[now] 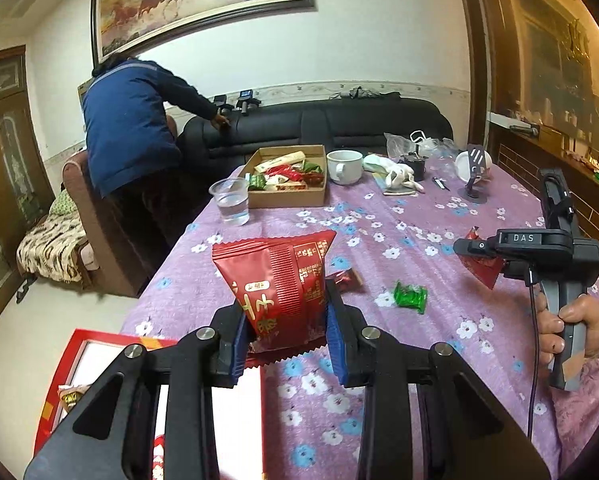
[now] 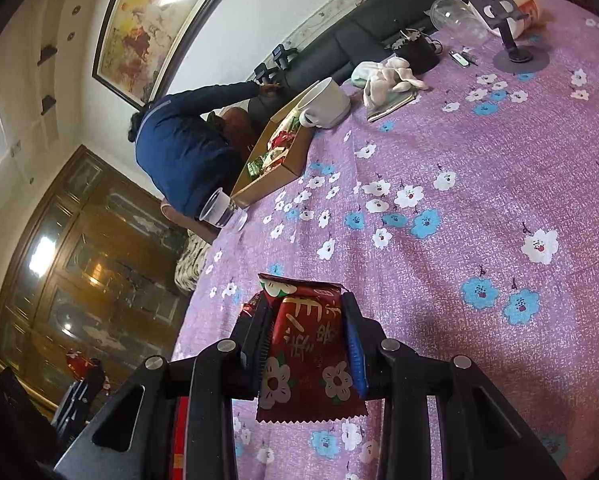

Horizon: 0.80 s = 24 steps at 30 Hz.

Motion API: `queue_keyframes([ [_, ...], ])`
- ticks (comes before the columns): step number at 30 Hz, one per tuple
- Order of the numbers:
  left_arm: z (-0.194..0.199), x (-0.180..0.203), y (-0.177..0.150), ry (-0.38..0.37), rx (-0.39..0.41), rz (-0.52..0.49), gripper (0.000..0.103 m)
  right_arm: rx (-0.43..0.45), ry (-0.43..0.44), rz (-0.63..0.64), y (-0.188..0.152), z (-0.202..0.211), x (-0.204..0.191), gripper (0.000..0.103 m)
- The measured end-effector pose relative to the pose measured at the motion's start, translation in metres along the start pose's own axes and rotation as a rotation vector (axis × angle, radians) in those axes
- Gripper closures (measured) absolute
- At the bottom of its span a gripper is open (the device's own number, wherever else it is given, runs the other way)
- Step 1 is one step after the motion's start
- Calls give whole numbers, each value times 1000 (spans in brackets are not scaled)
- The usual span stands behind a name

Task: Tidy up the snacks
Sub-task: 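Carry both packets over the tray with both tools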

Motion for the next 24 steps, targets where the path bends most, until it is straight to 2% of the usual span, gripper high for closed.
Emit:
queue_keyframes([
  [7,7,-25,-12,1,-3,30,73,10,-59,118,-11,1,-19,70],
  [13,8,-49,-23,6,-14,63,72,-19,-20,234,-42,-2,-71,70],
  [16,11,-68,-31,20,-18,92,72,-64,52,304,-68,-12,-115,71],
  [24,17,-122,-62,88,-66,160,72,-233,265,384,-147,-59,-217,71],
])
Point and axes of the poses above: each gripper's, at about its wrist camera, not at the fingertips, and z roughly against the way its jaws point, x to its right, y to its top, the point moved 9 cm from there along -z, roughly the way its jaws point, and after that the axes turned 3 degrees about y, right-handed, at the moved point
